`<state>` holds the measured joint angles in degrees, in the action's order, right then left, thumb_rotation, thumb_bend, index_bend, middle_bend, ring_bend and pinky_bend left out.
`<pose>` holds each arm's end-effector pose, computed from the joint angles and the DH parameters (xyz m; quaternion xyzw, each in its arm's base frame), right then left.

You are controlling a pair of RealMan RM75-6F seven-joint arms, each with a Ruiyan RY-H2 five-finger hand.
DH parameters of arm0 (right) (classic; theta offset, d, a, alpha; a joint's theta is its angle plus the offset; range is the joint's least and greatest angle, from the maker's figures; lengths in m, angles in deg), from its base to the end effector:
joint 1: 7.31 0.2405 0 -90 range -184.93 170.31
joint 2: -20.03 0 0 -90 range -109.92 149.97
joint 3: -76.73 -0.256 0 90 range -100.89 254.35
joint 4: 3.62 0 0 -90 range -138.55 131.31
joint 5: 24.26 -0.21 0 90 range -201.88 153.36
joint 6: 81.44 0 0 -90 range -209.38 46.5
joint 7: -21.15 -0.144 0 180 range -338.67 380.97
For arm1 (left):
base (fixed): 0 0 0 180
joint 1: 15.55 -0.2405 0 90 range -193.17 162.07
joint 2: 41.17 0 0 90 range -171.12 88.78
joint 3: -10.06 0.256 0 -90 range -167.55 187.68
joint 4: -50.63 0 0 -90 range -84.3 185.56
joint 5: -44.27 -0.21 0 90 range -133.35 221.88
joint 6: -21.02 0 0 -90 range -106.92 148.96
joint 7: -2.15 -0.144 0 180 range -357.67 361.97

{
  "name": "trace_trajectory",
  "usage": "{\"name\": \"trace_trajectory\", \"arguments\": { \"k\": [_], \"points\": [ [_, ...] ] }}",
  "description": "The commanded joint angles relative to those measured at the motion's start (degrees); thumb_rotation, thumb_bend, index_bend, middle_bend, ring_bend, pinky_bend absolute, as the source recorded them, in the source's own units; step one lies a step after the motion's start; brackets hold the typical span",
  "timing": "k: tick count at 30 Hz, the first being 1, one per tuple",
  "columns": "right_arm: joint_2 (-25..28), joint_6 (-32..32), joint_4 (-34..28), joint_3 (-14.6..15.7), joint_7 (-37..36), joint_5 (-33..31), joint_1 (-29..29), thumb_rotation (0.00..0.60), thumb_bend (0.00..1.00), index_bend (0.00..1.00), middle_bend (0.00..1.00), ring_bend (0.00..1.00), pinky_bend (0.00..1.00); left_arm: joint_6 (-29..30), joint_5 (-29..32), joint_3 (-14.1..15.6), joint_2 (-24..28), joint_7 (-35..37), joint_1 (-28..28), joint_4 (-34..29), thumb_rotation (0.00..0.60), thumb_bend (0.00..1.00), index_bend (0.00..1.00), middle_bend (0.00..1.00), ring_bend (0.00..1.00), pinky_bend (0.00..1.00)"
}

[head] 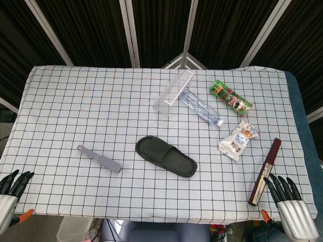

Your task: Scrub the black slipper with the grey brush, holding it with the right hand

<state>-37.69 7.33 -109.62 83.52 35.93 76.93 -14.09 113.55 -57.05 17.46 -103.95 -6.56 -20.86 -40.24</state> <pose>-0.2695 -0.0857 0.1519 0.6634 -0.3828 0.3224 0.5563 -0.3095 0.0854 0.1479 -0.6790 -0.3450 -0.3204 0.5633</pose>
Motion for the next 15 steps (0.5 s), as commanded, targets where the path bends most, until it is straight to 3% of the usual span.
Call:
{"name": "trace_trajectory", "arguments": {
  "k": [1,10,15],
  "points": [
    [-0.1,-0.1,0.0,0.1,0.1,0.0,0.0,0.524,0.37,0.00,0.00,0.00,0.00,-0.9,0.1,-0.2,-0.5,-0.5,0.6,0.1,0.600,0.00,0.03,0.10,0.00,0.12],
    [-0.3,-1.1,0.2,-0.4,0.2,-1.6,0.4,0.524,0.37,0.00,0.00,0.00,0.00,-6.0,1.3,-2.8,-3.2,-1.9,4.8,-0.1,0.600,0.04,0.04,0.12,0.01,0.12],
    [-0.7,-3.7,0.3,-1.9,-0.5,-5.2,1.9,0.524,0.37,0.00,0.00,0.00,0.00,-13.4,3.3,-5.4,-6.2,-4.5,10.1,-0.3,0.600,0.10,0.09,0.18,0.07,0.17]
  ]
}}
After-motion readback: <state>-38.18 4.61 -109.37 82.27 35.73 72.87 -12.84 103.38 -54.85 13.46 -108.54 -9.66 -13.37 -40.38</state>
